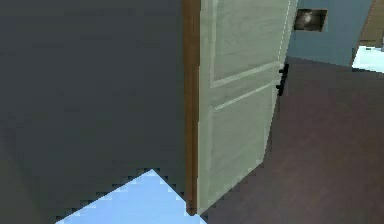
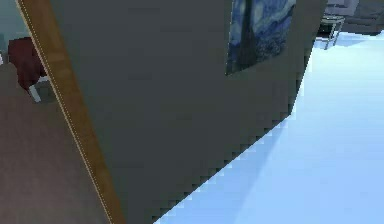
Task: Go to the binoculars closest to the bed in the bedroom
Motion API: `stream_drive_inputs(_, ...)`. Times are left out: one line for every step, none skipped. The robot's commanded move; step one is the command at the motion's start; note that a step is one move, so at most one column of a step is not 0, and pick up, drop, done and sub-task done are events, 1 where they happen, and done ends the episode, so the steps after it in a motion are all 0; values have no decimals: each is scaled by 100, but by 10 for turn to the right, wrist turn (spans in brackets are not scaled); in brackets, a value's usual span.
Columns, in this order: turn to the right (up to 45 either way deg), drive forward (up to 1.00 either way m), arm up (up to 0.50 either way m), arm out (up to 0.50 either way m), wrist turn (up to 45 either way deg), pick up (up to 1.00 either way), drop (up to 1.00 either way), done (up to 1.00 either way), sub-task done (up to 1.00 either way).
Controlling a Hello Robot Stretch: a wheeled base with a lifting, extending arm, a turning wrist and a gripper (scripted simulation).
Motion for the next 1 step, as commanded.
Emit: stream_drive_inputs(0,20,0,0,0,0,0,0,0)
